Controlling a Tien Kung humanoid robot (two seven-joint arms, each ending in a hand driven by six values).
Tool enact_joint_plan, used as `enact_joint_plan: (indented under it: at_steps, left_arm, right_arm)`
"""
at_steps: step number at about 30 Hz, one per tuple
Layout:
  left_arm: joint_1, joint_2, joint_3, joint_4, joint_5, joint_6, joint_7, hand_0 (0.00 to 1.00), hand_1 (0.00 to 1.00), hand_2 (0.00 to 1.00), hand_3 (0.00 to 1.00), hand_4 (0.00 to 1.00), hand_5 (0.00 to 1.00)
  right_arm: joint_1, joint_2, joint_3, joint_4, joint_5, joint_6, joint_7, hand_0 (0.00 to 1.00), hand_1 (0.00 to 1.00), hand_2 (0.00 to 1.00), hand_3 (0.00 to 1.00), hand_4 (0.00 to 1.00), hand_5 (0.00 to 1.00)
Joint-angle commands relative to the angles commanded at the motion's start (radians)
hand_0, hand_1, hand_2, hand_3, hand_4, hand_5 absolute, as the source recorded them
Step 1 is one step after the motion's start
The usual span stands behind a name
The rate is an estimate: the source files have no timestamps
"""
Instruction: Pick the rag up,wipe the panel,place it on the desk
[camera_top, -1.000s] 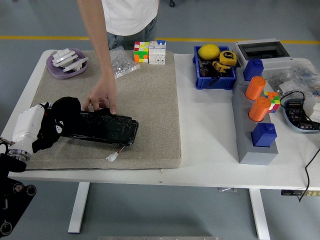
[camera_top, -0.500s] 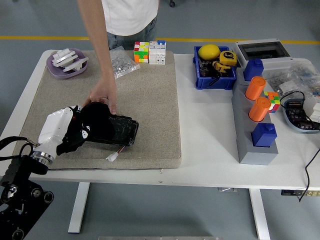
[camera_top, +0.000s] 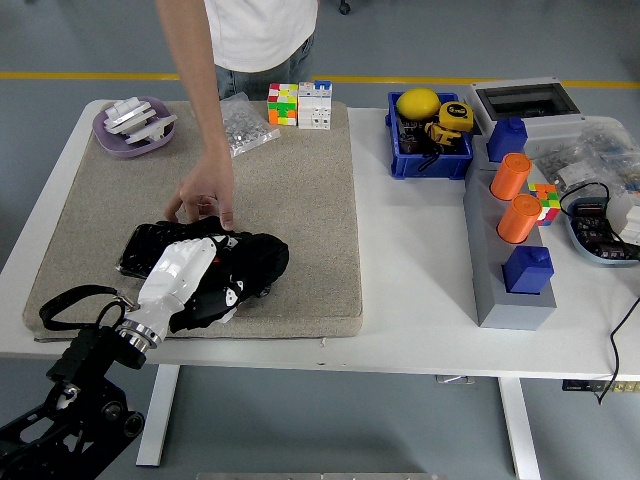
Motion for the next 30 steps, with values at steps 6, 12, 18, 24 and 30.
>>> enact_joint_plan:
  at_steps: [6, 12, 18, 24, 30]
  left_arm:
    - [-0.001, -0.002, 0.007, 0.003, -0.002, -0.001, 0.003, 0.257, 0.243, 0.500, 0.457, 0.121, 0.002]
    - [0.002, -0.007, -0.007, 0.017, -0.010, 0.005, -0.001, 0.257, 0.244, 0.499, 0.456, 0.119, 0.002]
    - [0.003, -0.015, -0.023, 0.035, -0.013, 0.010, -0.004, 0.257, 0.243, 0.498, 0.456, 0.119, 0.002]
    - [0.006, -0.026, -0.050, 0.057, -0.010, 0.012, -0.006, 0.258, 0.245, 0.498, 0.456, 0.121, 0.002]
    - [0.008, -0.029, -0.087, 0.085, -0.007, 0.012, -0.005, 0.258, 0.247, 0.499, 0.459, 0.129, 0.002]
  right_arm:
    - [-0.001, 0.002, -0.003, 0.000, 0.004, 0.001, 0.001, 0.528, 0.572, 0.658, 0.557, 0.945, 0.396]
    - [0.001, 0.002, 0.005, 0.000, -0.005, 0.002, 0.002, 0.529, 0.572, 0.658, 0.557, 0.947, 0.398]
    - [0.001, 0.001, 0.009, 0.000, -0.010, 0.001, 0.001, 0.529, 0.571, 0.658, 0.557, 0.948, 0.399]
    - [0.000, 0.001, 0.014, 0.000, -0.015, 0.001, 0.001, 0.529, 0.572, 0.658, 0.560, 0.949, 0.398]
    - [-0.001, 0.000, 0.014, 0.000, -0.019, 0.001, 0.001, 0.529, 0.572, 0.658, 0.559, 0.950, 0.400]
